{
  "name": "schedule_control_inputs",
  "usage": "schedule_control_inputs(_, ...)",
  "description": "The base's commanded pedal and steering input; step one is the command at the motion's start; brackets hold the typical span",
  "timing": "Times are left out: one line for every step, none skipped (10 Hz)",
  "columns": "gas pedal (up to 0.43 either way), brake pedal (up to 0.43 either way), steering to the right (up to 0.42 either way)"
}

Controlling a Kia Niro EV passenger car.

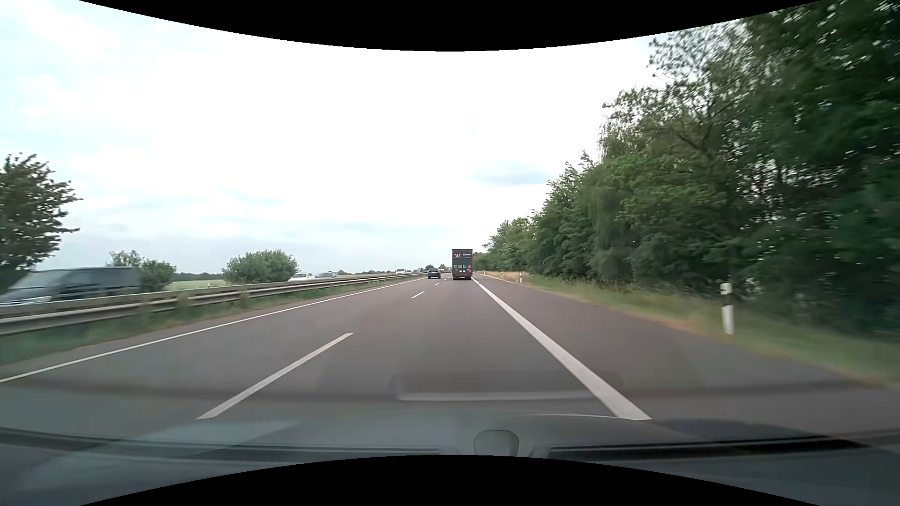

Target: Follow the waypoints while adhering to traffic rules and regulations

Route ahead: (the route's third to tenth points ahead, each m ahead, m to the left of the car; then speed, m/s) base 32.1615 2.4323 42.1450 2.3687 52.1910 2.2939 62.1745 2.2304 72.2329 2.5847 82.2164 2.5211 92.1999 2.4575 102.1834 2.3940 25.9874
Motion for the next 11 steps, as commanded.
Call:
schedule_control_inputs(0.118, 0.000, -0.003)
schedule_control_inputs(0.118, 0.000, -0.003)
schedule_control_inputs(0.118, 0.000, -0.003)
schedule_control_inputs(0.118, 0.000, -0.003)
schedule_control_inputs(0.118, 0.000, -0.003)
schedule_control_inputs(0.118, 0.000, -0.003)
schedule_control_inputs(0.118, 0.000, -0.003)
schedule_control_inputs(0.118, 0.000, -0.003)
schedule_control_inputs(0.118, 0.000, -0.003)
schedule_control_inputs(0.118, 0.000, -0.003)
schedule_control_inputs(0.118, 0.000, -0.003)
